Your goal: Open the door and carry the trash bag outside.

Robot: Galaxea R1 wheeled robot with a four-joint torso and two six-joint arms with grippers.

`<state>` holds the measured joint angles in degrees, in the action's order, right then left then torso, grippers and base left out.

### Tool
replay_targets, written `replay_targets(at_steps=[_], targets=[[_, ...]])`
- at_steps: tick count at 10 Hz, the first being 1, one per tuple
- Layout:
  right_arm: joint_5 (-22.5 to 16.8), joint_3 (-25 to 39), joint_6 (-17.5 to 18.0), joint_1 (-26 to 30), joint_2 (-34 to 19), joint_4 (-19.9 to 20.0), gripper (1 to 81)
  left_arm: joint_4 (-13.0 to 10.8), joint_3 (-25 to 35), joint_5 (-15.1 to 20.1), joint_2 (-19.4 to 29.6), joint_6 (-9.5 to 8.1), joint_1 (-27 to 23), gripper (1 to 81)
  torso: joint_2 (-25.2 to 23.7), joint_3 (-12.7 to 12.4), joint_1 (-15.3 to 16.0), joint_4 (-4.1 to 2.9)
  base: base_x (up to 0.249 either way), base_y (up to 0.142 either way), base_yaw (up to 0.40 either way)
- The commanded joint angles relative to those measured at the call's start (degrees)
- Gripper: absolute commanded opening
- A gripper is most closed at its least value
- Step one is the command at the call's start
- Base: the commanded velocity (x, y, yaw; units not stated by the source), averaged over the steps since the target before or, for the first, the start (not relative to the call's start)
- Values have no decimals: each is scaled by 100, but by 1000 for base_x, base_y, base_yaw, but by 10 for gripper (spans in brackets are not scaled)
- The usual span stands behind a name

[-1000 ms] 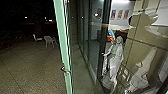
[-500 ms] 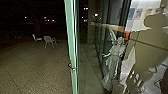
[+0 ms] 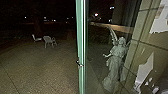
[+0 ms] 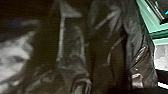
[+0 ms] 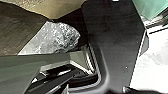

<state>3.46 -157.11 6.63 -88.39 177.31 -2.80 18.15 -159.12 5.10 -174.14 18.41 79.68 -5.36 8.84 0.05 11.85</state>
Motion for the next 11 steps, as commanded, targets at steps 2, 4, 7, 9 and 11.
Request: replay_targets(at_steps=[2,4,7,9,11], targets=[[-293,33,-13,247,35,34,811,4,-5,369,2,49,-343,10,0,0,0,0,74,0,0],[-293,33,-4,247,35,43,811,13,-5,361,2,49,-343,10,0,0,0,0,76,0,0],[-250,33,-13,238,26,35,811,13,-5,369,2,49,-343,10,0,0,0,0,88,0,0],[-250,33,-13,238,26,34,811,13,-5,369,2,49,-335,10,0,0,2,0,93,0,0],[-250,33,-13,247,17,43,811,22,-5,361,2,49,-334,10,0,0,2,0,95,0,0]])
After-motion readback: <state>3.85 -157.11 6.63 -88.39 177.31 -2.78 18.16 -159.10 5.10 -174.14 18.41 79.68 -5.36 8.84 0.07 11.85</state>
